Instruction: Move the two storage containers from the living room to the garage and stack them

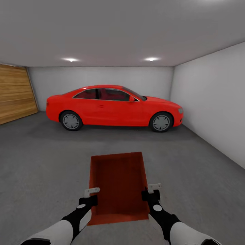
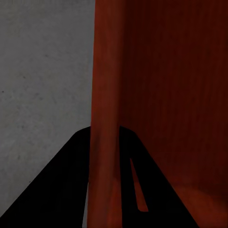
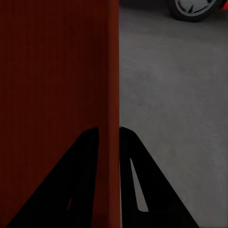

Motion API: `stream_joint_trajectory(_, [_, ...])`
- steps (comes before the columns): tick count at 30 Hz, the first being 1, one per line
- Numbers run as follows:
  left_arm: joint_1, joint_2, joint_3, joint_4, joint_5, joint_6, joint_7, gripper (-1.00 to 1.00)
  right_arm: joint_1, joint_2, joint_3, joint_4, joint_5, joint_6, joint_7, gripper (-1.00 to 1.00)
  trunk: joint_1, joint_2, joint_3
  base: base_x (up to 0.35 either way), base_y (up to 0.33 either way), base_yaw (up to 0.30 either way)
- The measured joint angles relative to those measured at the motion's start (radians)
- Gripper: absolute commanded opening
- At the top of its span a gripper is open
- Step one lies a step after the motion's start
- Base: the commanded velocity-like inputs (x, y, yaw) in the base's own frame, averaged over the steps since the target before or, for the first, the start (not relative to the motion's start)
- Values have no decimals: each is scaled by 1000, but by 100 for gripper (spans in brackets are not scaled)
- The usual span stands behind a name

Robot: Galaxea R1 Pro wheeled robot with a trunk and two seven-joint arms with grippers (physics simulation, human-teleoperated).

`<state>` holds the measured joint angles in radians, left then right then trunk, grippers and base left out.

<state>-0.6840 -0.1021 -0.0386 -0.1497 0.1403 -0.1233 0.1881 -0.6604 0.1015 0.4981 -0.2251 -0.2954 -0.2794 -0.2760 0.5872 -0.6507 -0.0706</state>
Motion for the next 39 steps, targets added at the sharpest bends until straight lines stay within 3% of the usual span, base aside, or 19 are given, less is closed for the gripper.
stream_joint_trajectory(2, [0, 0, 1, -8, -1, 0, 0, -100, 0, 0, -24, -8, 25, 2, 2, -100, 0, 0, 0, 322, 0, 0])
stream_joint_trajectory(3, [0, 4, -15, -3, -8, 1, -1, -100, -9, -1, 189, 41, -227, -56, -13, -100, 0, 0, 0, 322, 0, 0])
stream_joint_trajectory(4, [0, 4, -19, 10, -10, 39, 2, -100, 0, -1, 223, 46, -273, -25, -14, -100, 0, 0, 0, 322, 0, 0])
stream_joint_trajectory(5, [0, 3, -7, 41, -8, 15, 0, -100, 0, -2, 244, 47, -283, -18, -15, -100, 0, 0, 0, 322, 0, 0])
stream_joint_trajectory(7, [0, 4, -15, 16, -9, 39, 0, -100, 0, -1, 224, 45, -270, -18, -14, -100, 0, 0, 0, 322, 0, 0])
stream_joint_trajectory(39, [0, 1, -7, 31, -8, 25, 1, -100, 0, -5, 228, 44, -266, -14, -10, -100, 0, 0, 0, 321, 0, 0])
